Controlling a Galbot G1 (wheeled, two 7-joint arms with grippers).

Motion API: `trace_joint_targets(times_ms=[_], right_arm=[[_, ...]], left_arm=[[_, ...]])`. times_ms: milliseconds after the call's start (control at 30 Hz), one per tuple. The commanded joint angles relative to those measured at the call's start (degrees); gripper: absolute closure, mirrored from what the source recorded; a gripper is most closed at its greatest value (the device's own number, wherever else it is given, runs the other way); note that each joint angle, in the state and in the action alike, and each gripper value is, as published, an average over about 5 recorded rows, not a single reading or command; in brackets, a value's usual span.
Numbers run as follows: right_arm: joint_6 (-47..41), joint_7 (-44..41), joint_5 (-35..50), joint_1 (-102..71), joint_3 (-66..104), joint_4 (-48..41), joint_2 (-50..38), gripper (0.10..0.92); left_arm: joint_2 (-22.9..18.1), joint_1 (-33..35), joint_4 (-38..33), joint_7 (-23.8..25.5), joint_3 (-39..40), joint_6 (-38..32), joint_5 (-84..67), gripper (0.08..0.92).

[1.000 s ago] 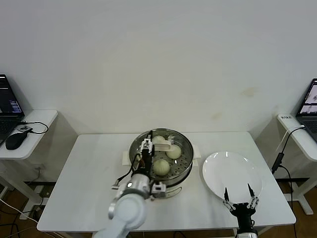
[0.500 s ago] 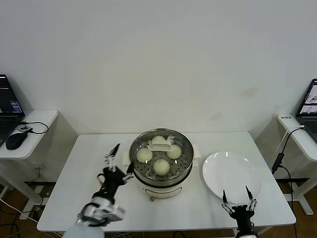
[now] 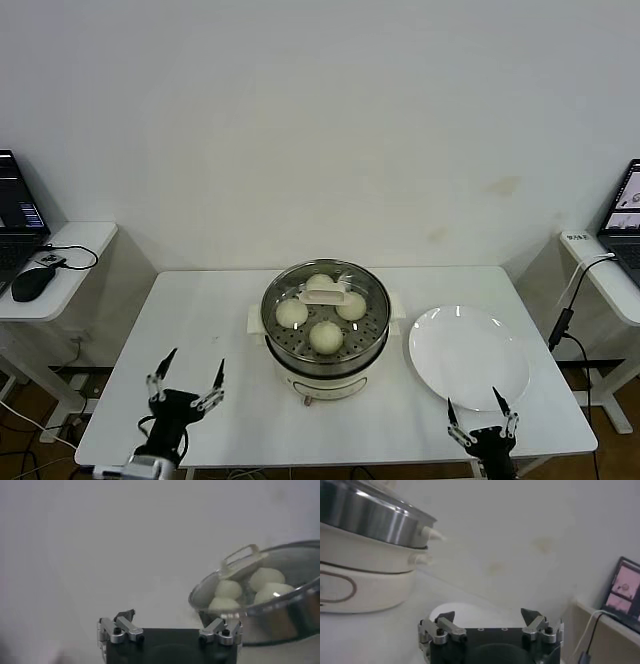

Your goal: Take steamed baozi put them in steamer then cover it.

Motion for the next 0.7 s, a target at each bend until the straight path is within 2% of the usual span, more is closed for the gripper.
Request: trace_joint_targets(times_ms=[33,433,700], right_arm=[[-1.24,-1.43,5.33,-2.11,-1.55,1.29,-1.95,0.203],[-3.37,-1.83,10.45,-1.43,-4.08,2.29,-0.98,0.202],[-3.6,-1.76,11.98,-3.1,-4.97,4.76,-1.06,0.203]], left_arm=[[-1.15,6.2,6.91,-1.38,-4.79,-10.62,-15.38,0.177],[-1.51,5.75,7.63,0.05,-5.58,-10.15,-13.63,0.177],[-1.51,5.81,6.84,1.11,-5.71,-7.07,-15.11,0.177]])
